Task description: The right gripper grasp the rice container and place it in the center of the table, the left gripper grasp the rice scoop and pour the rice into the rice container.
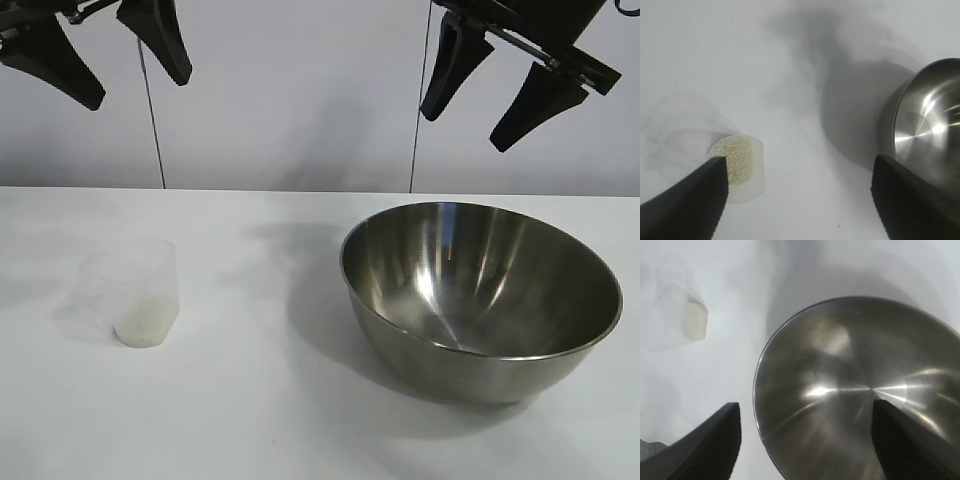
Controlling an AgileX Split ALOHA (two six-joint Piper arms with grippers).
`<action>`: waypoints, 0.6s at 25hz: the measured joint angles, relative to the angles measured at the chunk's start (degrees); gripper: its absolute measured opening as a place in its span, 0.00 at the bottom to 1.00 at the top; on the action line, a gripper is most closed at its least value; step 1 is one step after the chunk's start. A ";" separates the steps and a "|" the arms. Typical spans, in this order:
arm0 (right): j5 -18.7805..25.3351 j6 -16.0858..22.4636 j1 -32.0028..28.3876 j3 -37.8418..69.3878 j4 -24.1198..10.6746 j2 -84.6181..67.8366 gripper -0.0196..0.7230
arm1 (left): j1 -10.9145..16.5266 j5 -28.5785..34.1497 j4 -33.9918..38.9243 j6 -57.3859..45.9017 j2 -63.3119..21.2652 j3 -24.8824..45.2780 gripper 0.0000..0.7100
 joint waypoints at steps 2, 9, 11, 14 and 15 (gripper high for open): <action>0.00 0.00 0.00 0.00 0.00 0.00 0.71 | 0.00 0.00 0.00 0.00 0.00 0.00 0.80; 0.00 -0.06 0.00 0.00 -1.28 0.00 0.71 | 0.00 0.00 0.00 0.00 0.00 0.00 0.80; 0.01 -0.18 0.00 0.00 -4.20 -0.19 0.71 | 0.00 0.00 0.00 0.00 0.00 0.00 0.80; 0.06 -0.18 0.00 0.00 -10.32 -1.16 0.71 | 0.00 0.00 0.00 0.00 0.00 0.00 0.80; 0.13 -0.18 0.00 0.00 -12.23 -1.45 0.71 | 0.00 0.00 0.00 0.00 0.00 0.00 0.80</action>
